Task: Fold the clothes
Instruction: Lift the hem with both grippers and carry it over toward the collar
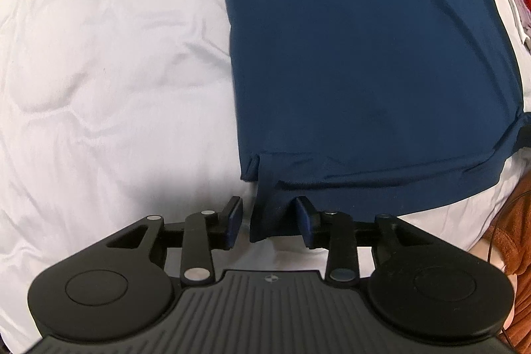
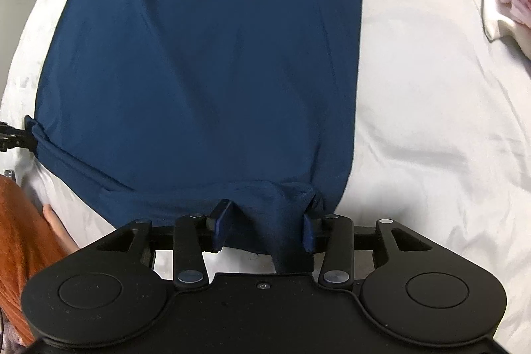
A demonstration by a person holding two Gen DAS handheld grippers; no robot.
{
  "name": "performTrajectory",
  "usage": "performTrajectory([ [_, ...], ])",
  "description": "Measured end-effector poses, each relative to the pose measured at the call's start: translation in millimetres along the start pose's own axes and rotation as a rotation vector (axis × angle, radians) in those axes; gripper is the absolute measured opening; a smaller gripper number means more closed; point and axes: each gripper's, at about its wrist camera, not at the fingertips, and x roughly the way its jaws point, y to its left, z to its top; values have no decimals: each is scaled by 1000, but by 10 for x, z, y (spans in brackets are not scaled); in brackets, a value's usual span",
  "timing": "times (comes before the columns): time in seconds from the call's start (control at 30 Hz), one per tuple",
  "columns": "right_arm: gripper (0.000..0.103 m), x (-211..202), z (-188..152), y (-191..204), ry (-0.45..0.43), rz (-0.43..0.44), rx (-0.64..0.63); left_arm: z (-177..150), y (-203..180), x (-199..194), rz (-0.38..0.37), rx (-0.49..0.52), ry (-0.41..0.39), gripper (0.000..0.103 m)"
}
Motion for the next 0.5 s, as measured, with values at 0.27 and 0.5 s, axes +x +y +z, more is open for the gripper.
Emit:
performTrajectory([
  [0.27, 41, -118, -463, -525, 17, 21, 69, -132, 259, 6, 7, 28, -8, 36],
  [0.5, 34, -280, -908, -951, 41, 30, 60, -203, 615, -70, 8, 29, -15, 29],
])
